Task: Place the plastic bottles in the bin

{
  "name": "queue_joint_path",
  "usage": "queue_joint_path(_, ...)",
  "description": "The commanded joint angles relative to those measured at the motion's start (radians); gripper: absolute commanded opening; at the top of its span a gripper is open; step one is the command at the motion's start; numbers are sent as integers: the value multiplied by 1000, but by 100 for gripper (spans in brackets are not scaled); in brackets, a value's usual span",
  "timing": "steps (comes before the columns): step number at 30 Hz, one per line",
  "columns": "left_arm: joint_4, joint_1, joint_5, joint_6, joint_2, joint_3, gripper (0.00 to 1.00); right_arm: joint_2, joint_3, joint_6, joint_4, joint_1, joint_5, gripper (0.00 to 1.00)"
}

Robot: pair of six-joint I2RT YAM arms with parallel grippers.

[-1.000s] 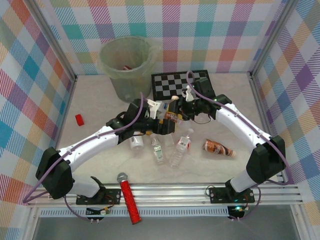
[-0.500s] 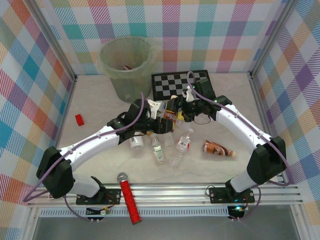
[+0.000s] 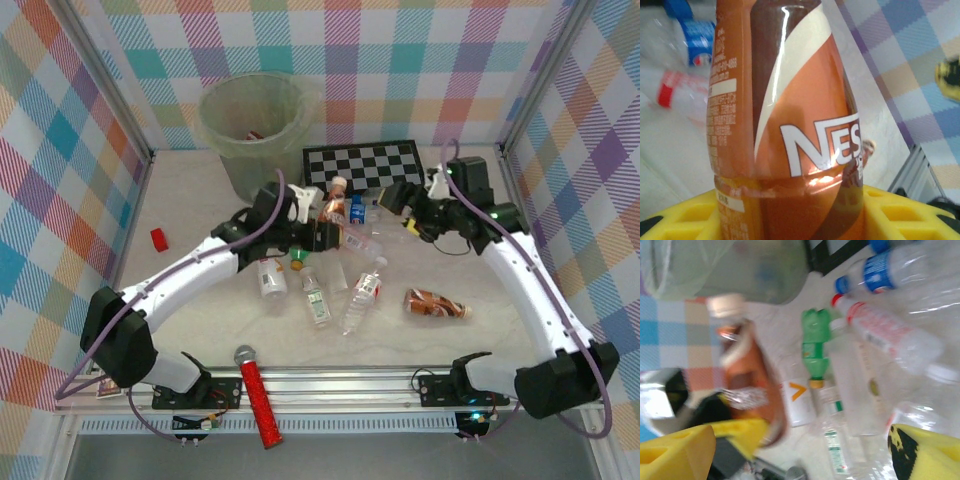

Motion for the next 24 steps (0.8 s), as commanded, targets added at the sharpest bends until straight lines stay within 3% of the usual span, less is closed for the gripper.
queue_joint_path(1, -122, 58, -22, 125, 25, 172, 41, -30, -45, -51, -145, 0, 137, 89)
queue_joint_path(5, -206, 134, -54, 220, 85, 367, 40, -68, -110, -61, -178, 0, 159, 89)
queue_joint_path(13, -181, 310, -83, 198, 248, 656, 27, -108, -192, -49, -171, 0, 155, 90)
queue_joint_path(20, -267, 422, -141, 181, 495, 1021, 11, -145, -222, -53, -187, 0, 163, 90)
queue_joint_path(24, -341, 465, -158, 152, 666, 1272, 7, -183, -261, -43, -185, 0, 171, 90)
